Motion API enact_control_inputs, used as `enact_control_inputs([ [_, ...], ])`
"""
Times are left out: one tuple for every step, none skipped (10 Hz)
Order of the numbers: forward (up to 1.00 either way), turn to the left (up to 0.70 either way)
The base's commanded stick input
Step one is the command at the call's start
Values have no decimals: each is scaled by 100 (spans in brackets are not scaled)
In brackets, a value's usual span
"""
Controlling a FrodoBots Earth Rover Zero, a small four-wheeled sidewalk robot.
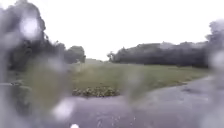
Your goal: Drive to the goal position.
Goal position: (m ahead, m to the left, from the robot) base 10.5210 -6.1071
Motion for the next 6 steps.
enact_control_inputs([
  [85,-34],
  [85,-34],
  [85,-34],
  [85,-34],
  [85,-34],
  [85,-34],
])
